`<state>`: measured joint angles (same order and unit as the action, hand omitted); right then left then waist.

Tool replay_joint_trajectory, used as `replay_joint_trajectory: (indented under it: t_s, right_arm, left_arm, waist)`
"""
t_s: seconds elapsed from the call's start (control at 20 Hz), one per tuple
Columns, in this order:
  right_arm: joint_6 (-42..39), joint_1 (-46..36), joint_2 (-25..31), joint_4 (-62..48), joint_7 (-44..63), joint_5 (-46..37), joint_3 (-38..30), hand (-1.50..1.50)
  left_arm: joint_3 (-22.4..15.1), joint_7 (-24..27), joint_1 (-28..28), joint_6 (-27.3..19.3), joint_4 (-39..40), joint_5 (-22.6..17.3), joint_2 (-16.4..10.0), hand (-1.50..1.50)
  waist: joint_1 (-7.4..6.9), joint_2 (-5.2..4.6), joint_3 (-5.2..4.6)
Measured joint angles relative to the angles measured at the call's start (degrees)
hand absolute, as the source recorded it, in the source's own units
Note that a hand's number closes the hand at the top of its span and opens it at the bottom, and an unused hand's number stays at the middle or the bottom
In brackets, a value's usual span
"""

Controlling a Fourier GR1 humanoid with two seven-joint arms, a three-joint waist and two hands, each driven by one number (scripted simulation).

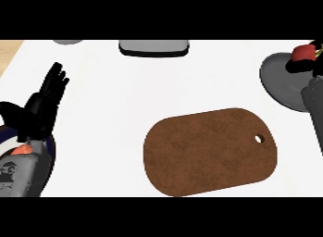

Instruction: Pick the bell pepper from the cutting board and place it in the pan

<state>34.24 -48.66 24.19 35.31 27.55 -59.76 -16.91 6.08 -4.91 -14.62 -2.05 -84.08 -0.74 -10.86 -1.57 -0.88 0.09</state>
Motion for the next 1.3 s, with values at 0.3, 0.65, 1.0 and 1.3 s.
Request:
replay_joint_trajectory:
  t_s: [0.3,0.65,1.0,1.3]
  right_arm:
    - [4.54,0.83,6.77,-10.73,-8.67,2.42,-4.57,1.5]
    - [6.29,1.7,9.76,-17.18,-17.9,8.4,-10.57,-1.5]
    - [-4.28,2.09,8.99,-21.64,-25.42,17.61,-17.85,-1.5]
    - [-5.42,3.8,9.04,-21.9,-33.95,22.08,-21.88,-1.5]
  left_arm:
    - [-0.53,0.67,-0.98,-0.08,0.61,0.28,0.71,0.0]
    - [-1.6,0.48,-1.33,-0.47,0.14,1.0,1.52,0.0]
    - [-1.88,0.73,-0.9,-0.36,0.03,1.03,1.78,0.0]
    - [-1.39,0.06,-1.29,-0.02,-0.35,0.67,1.19,0.0]
  waist:
    - [-1.05,-0.53,0.14]
    - [-2.04,-0.96,0.36]
    - [-2.37,-1.13,0.52]
    - [-2.42,-1.09,0.48]
